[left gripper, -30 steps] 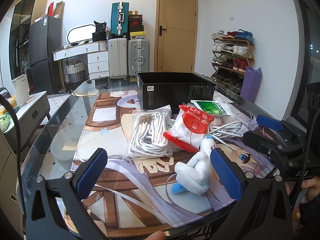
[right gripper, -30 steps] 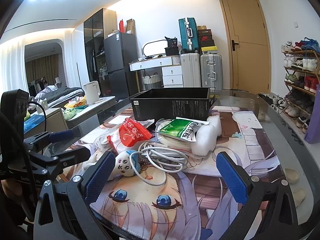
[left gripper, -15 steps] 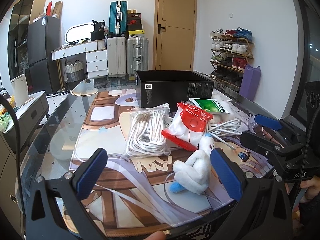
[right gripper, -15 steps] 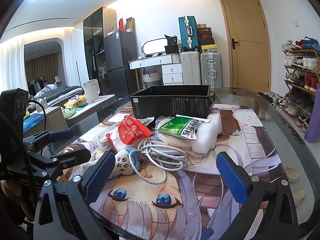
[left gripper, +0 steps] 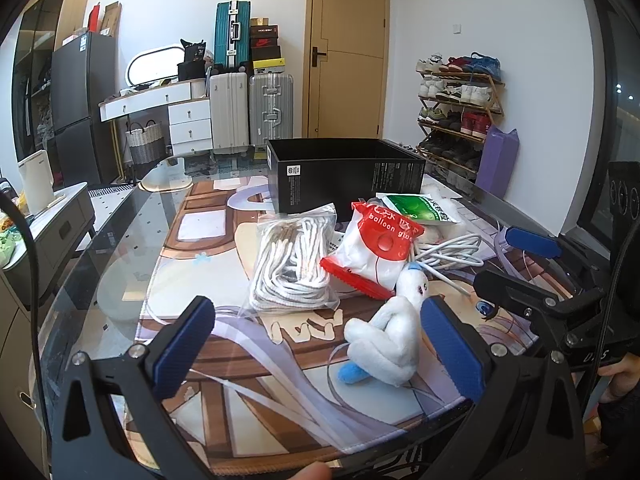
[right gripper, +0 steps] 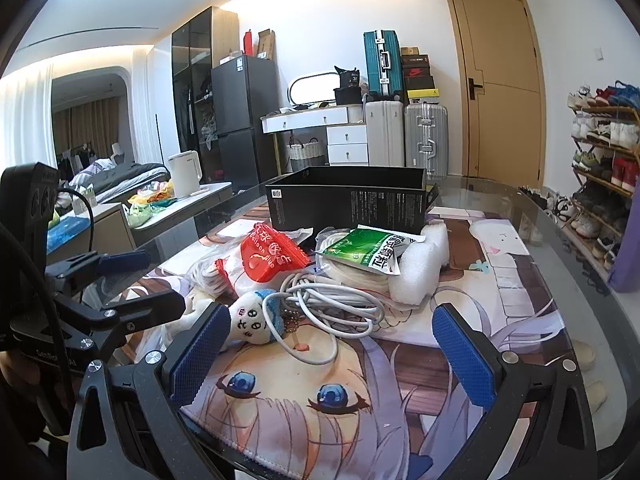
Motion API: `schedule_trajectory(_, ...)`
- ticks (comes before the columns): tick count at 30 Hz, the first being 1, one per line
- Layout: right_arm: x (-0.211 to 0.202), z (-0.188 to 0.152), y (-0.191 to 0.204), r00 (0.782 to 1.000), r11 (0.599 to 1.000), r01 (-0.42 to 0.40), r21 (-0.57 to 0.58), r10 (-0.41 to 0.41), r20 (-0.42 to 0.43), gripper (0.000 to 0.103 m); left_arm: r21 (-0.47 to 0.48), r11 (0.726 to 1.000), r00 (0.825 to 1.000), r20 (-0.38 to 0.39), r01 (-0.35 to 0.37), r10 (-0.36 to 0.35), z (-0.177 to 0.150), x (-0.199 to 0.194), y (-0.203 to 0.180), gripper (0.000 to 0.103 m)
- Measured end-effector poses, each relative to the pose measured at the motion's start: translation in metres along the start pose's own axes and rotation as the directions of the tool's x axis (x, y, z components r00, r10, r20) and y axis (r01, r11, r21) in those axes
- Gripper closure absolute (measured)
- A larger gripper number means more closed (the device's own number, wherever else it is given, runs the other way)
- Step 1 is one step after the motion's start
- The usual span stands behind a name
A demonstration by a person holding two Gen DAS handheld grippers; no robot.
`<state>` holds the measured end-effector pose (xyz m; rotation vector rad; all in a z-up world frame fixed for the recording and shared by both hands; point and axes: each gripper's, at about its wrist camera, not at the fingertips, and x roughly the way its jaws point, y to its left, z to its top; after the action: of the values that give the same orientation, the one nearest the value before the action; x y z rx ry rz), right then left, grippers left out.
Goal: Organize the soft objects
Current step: 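Move the left tool toward the white plush doll, then close the left gripper on the white plush doll and lift it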
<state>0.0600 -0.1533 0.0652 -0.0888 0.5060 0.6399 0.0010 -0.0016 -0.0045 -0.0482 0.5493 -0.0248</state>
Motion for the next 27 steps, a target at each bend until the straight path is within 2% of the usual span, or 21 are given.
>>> schedule_trajectory(6, 0.000, 0.000, -0.001, 1.000, 1.000, 0.001, 0.005, -0.001, -0.002, 0.001, -0.004, 1.000, 1.000, -0.001, -0.003, 0.003, 0.001, 0.001, 0.001, 0.000)
schedule_trajectory(14, 0.001, 0.000, -0.003, 1.000, 1.000, 0.012, 0.007, -0.012, -0.009, 0.001, 0.007, 0.999, 0.999, -0.010, 0.037, -0.037, 0.002, 0.001, 0.000, 0.000)
schedule_trajectory(27, 0.009, 0.001, -0.011, 0.997, 0.998, 0.053, 0.033, -0.051, -0.060, 0.000, 0.056, 0.996, 0.995, -0.072, 0.069, -0.065, 0.000, 0.015, -0.018, 0.000)
